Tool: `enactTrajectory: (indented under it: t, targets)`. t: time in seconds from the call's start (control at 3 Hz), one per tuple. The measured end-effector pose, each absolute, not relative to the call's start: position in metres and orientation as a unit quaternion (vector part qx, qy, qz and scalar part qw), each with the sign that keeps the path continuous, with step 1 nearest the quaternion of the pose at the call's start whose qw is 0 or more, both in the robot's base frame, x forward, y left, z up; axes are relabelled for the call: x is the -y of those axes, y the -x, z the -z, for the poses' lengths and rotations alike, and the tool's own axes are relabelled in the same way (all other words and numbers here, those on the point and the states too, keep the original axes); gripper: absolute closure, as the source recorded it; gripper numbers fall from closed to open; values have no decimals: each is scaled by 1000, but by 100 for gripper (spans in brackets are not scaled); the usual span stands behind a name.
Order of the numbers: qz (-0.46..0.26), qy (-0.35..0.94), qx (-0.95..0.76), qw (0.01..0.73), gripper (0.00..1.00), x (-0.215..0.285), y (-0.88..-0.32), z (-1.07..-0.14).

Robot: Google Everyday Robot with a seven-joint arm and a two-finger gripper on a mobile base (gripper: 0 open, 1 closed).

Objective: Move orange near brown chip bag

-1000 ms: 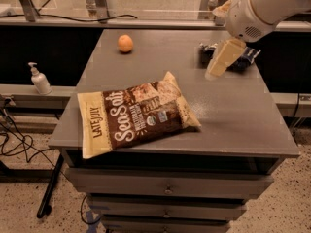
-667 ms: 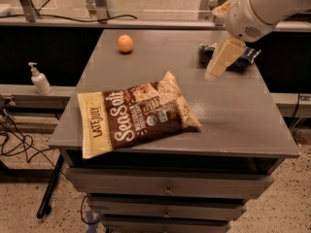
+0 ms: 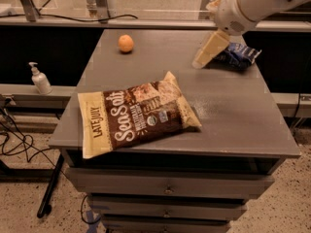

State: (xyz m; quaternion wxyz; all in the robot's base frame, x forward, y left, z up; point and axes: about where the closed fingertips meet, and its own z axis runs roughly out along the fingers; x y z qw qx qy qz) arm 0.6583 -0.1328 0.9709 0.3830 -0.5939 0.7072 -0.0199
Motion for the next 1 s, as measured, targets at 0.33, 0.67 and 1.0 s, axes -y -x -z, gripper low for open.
enactTrajectory:
  t: [0.33, 0.67, 1.0]
  targets:
    - [2, 553, -734, 393, 0, 117, -710, -949]
    - [-33, 506, -761, 405, 0, 91, -745, -926]
    - [-78, 470, -771, 423, 0, 51, -763, -915]
